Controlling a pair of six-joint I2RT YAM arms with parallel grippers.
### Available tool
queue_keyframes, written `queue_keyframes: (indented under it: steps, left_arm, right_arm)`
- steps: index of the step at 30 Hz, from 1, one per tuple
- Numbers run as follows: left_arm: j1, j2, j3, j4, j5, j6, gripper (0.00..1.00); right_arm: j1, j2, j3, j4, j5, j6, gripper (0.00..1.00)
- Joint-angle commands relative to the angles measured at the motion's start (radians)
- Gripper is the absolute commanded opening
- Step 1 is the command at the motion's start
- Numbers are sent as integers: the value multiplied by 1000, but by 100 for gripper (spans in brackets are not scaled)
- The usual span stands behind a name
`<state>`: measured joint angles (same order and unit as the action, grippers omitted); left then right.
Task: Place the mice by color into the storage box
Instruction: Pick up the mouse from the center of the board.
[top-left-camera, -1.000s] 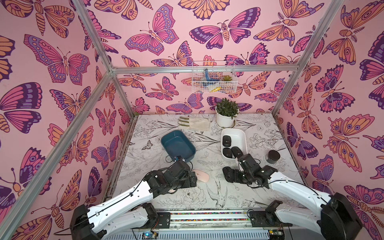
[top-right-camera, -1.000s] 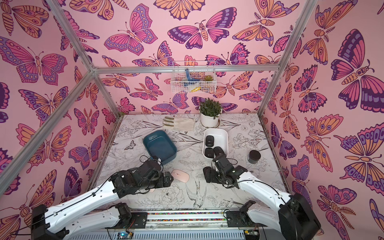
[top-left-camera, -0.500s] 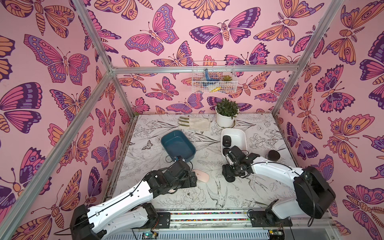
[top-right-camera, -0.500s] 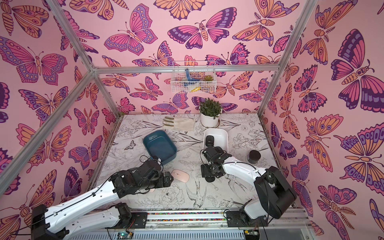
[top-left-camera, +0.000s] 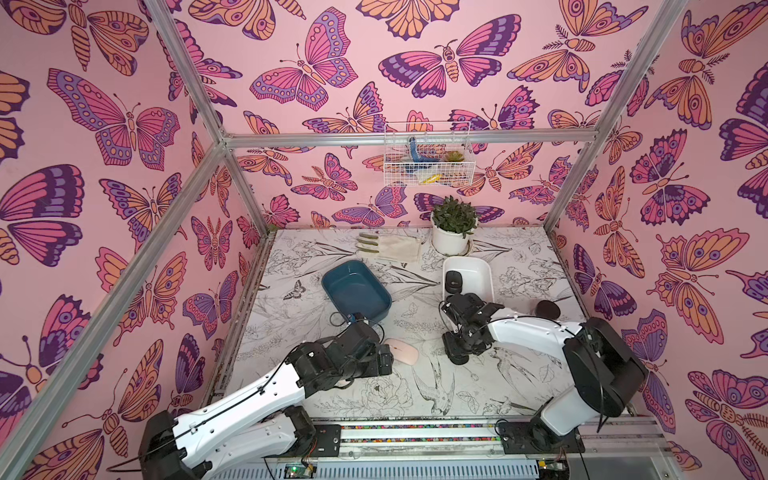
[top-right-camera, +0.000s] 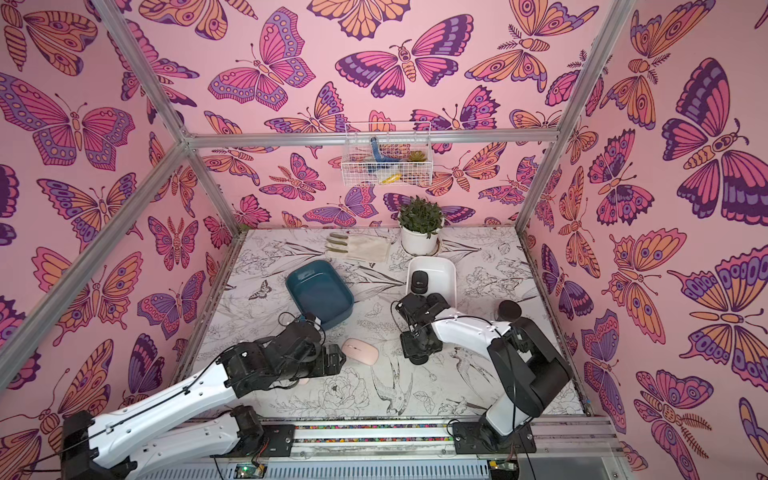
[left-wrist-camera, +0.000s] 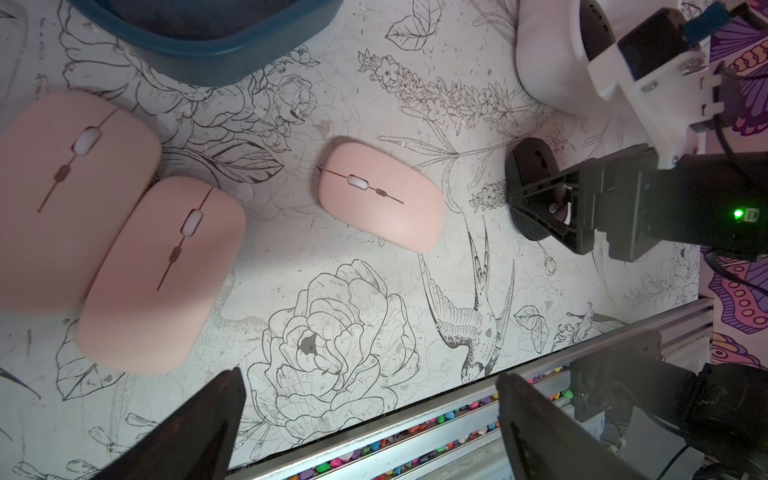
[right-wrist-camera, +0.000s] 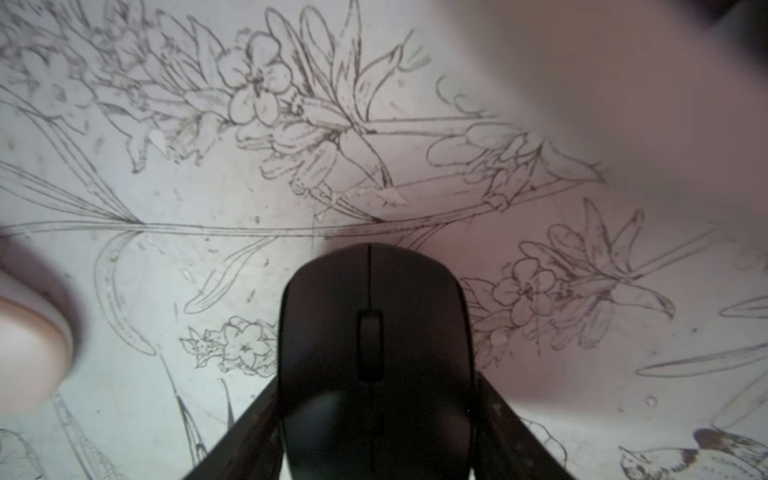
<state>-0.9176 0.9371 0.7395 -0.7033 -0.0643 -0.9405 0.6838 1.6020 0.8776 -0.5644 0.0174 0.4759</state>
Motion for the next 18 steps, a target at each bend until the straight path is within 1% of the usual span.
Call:
queue_keyframes:
  steps: [1,4,5,6,9,12,15,18]
  left_arm:
    - [-7,-11,-19,2,-22,-2,99]
    - [-7,-13,-17,1,-25,-2,99]
    - [-7,-15,-17,0,-26,-1,99]
    - [-7,-15,-15,1,-26,-1,99]
    - [-7,-14,-8,-2,-26,0,99]
    - [-7,-7,2,-4,-30,6,99]
    - [-7,7,19,-5,-31,18,99]
    - [-7,27,37,-5,-32,29,99]
  right_arm:
    - [11,10,28,-45,39,0,54]
    - [12,-7,49,-66,45,4,40]
    - [12,-17,57,-76,46,6,38]
    - [14,-23,68,-88,51,10,37]
    - [14,-122,102,-124,64,19,38]
    - [11,-173,189,-194,135,24,37]
    - [-12,-170,292,-234,225,9,37]
    - [-94,-119,389,-242,237,0,37]
